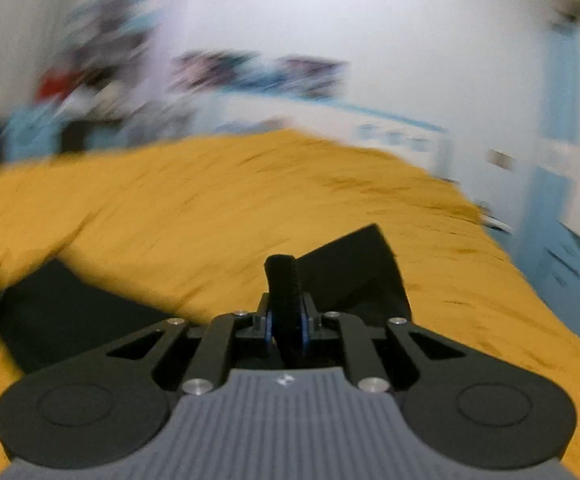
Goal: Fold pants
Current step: 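Hold the trousers with the left gripper while the right gripper regrasps the fold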
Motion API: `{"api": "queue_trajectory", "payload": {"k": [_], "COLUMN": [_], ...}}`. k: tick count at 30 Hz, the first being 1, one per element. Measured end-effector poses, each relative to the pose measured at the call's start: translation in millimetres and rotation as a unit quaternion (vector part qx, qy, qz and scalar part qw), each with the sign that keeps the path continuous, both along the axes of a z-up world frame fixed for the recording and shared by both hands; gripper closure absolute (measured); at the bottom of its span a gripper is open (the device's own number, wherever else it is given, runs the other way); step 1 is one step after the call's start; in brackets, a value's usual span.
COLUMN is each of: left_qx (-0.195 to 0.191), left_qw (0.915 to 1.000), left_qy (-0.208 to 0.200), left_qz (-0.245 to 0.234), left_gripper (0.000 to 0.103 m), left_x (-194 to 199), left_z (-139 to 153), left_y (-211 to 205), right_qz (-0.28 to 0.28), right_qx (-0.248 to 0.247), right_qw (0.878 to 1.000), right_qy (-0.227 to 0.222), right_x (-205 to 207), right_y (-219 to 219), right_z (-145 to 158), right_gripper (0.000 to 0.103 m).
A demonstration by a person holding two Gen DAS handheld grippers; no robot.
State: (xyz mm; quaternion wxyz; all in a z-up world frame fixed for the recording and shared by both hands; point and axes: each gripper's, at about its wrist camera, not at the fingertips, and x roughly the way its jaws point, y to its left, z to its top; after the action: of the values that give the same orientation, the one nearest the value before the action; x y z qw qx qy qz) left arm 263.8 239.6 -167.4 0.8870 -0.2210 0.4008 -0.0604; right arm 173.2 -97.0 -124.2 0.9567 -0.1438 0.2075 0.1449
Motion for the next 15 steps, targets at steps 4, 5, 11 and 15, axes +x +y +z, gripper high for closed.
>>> {"api": "queue_trajectory", "payload": {"k": [4,5,11,15], "left_qx": [-0.001,-0.002,-0.002,-0.004], "left_qw": [1.0000,1.0000,1.0000,1.0000], "left_qy": [0.000,0.000,0.001,0.002], "left_qz": [0.000,0.000,0.002,0.003], "left_gripper": [0.036,0.036,0.036,0.036], "left_x": [-0.1,-0.3,-0.1,-0.6], "left_z": [-0.1,-0.2,0.2,0.5], "left_y": [0.1,0.3,0.1,0.0], "right_qz": [0.057,0.059,0.039,0.062], "right_qx": [-0.111,-0.129,-0.100,-0.081], "right_qw": [0.990,0.988,0.993,0.994], "right_qy": [0.067,0.067,0.043,0.045], "right_x": [0.4,-0.2,0.6,-7.3], "right_y": [51.5,56.8,55.7,64.0], "right_z": [-56.1,-62.1,-37.5,-29.3], "right_gripper": [0.095,0.095,0.095,0.095]}}
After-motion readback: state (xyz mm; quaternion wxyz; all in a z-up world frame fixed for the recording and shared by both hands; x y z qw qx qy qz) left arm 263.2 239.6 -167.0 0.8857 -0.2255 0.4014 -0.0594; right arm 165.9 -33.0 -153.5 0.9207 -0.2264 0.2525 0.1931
